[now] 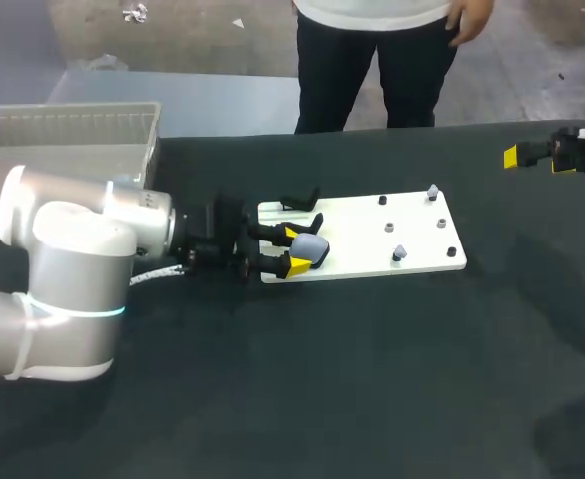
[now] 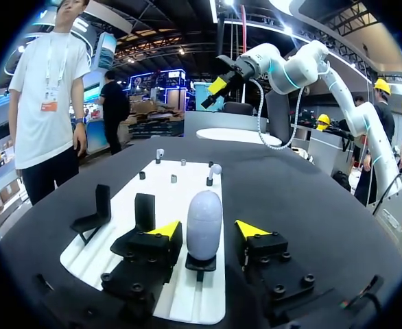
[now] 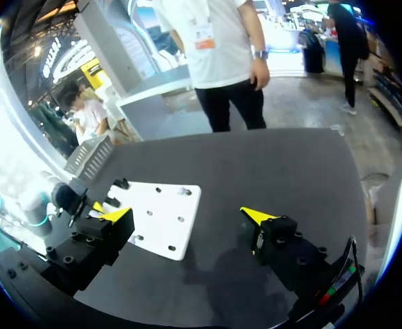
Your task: Pick up each earbud case from the left stands, insert the matching earbuds, close the lid, and place the case in the box.
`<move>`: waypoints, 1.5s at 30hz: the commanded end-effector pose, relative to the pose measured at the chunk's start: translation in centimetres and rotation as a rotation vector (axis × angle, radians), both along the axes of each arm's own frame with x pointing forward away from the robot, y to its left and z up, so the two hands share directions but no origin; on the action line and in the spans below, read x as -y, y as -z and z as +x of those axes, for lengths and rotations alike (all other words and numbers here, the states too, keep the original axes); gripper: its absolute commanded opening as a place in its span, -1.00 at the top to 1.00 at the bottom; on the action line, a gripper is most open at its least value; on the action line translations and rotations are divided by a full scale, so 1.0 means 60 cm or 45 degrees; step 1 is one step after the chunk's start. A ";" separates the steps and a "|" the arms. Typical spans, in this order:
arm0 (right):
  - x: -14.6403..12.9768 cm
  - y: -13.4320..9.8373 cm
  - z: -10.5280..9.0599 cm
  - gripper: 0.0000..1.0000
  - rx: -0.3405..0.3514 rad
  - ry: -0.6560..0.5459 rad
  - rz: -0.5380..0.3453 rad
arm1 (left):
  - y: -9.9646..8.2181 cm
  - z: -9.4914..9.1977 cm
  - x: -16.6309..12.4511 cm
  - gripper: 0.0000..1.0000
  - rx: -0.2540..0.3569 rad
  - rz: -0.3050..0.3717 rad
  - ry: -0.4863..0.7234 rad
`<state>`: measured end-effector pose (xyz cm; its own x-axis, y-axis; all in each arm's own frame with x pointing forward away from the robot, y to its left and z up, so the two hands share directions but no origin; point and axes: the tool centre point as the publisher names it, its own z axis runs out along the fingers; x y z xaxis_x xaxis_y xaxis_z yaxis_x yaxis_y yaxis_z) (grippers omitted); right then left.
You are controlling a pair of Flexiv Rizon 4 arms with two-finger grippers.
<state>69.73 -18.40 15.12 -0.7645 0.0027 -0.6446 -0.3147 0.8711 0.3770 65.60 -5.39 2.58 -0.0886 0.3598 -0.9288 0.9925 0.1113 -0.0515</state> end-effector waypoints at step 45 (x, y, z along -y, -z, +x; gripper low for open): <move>0.000 0.001 0.002 -1.00 0.000 -0.003 0.002 | 0.010 0.008 0.010 1.00 -0.009 0.003 0.043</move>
